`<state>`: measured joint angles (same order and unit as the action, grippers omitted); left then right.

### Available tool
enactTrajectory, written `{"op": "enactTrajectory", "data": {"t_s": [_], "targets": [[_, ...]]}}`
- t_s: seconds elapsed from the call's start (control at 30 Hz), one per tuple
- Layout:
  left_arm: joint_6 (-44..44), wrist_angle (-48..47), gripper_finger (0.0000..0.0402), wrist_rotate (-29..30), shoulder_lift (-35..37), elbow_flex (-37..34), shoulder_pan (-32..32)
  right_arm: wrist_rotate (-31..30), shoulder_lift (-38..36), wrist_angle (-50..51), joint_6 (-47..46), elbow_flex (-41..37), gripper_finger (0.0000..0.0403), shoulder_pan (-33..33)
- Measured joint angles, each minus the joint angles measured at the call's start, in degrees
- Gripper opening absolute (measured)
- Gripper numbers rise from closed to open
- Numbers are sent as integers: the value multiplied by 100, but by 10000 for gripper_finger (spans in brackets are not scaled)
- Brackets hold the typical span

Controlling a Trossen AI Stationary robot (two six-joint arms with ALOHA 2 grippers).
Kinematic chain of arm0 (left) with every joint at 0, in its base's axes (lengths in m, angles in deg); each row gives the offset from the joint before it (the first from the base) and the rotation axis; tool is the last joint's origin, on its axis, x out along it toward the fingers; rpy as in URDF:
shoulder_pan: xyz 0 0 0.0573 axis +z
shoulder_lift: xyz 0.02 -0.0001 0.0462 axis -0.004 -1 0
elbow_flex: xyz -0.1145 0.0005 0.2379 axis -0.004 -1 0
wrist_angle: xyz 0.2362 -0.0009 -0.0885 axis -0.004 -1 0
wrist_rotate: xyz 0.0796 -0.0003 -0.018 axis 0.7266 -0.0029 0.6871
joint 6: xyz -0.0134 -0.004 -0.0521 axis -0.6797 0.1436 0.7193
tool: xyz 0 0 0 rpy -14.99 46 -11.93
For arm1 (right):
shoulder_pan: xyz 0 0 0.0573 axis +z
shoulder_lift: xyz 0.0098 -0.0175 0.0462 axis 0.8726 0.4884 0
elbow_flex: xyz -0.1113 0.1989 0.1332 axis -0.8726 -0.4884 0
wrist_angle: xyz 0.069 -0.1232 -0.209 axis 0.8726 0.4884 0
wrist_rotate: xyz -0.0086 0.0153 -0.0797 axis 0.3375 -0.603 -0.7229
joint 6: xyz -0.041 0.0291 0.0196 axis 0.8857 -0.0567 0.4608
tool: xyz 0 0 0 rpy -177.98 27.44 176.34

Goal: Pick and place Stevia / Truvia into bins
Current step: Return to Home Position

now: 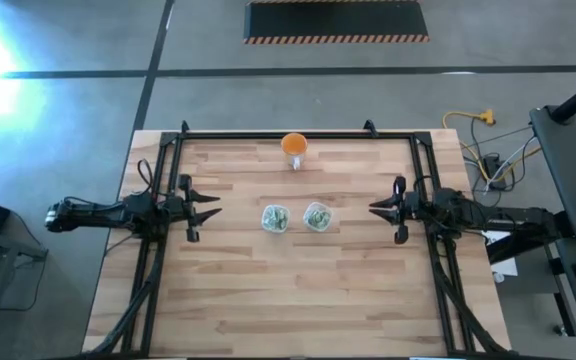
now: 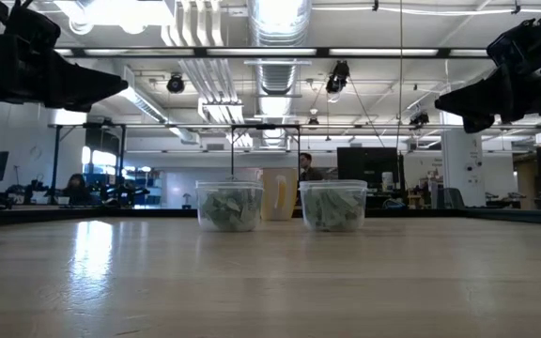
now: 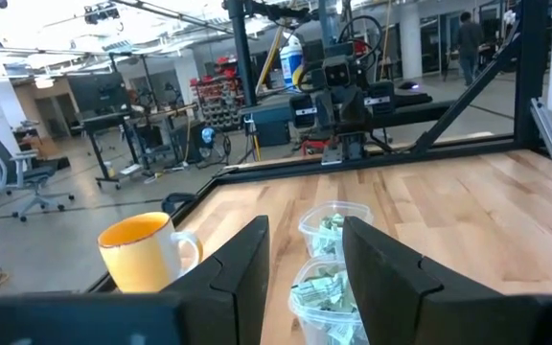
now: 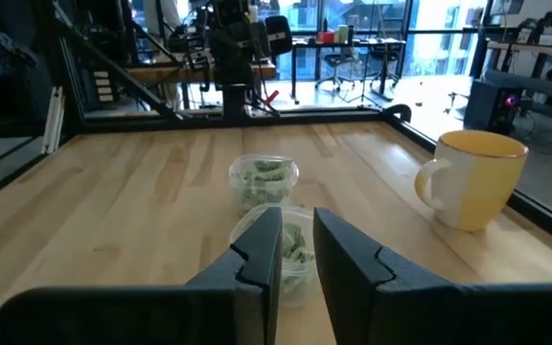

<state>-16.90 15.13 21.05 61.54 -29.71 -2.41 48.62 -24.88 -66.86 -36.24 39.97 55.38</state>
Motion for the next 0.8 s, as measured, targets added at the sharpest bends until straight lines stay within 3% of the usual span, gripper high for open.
{"op": "enactTrajectory", "data": {"t_s": [0.8], "targets": [[-2, -18, 118, 2, -14, -2, 0, 64, 0, -7, 86, 0, 57, 0]]}}
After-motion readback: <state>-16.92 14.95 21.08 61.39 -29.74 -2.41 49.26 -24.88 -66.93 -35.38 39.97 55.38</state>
